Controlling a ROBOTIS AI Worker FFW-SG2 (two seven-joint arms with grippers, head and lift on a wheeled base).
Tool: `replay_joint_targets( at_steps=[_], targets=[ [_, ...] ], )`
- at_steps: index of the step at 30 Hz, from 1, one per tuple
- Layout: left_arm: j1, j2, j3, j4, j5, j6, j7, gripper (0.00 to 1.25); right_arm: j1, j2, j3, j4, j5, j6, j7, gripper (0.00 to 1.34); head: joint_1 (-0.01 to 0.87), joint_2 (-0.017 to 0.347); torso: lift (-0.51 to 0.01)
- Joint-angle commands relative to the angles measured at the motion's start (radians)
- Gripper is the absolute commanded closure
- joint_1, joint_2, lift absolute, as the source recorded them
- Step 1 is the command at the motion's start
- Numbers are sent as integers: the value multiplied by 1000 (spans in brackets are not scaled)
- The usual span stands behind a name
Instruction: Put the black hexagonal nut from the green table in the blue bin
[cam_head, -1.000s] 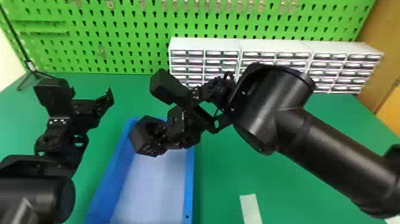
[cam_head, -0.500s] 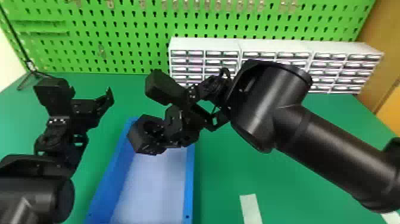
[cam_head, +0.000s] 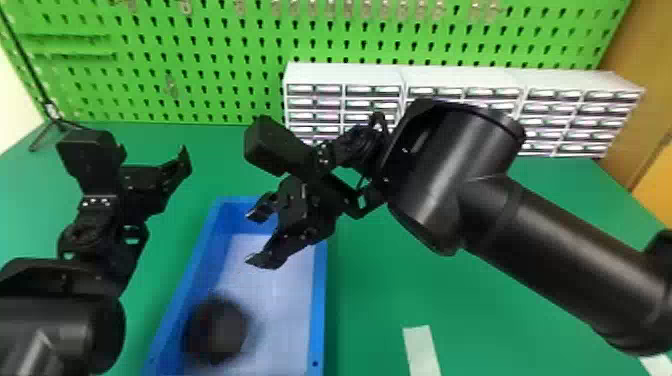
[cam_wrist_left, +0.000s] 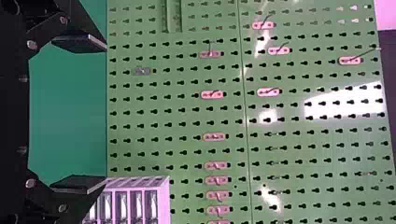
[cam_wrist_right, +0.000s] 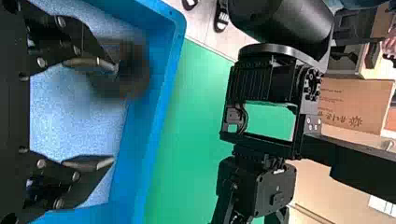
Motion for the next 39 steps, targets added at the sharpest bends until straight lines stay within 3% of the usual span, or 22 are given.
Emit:
replay_joint_targets(
  at_steps=[1,32,39],
  targets=[
    [0,0,0,0,0,0,0,266,0,0,-1,0,1,0,-5,308,683,28,-96],
    [-2,3,-3,0,5,0,0,266,12,-2,-11,0,1,-2,-6,292,683,28,-96],
    [-3,3,-3,0,5,-2,0,266,51,-2,-76,9,10,-5,-5,292,683,28,-96]
  ],
)
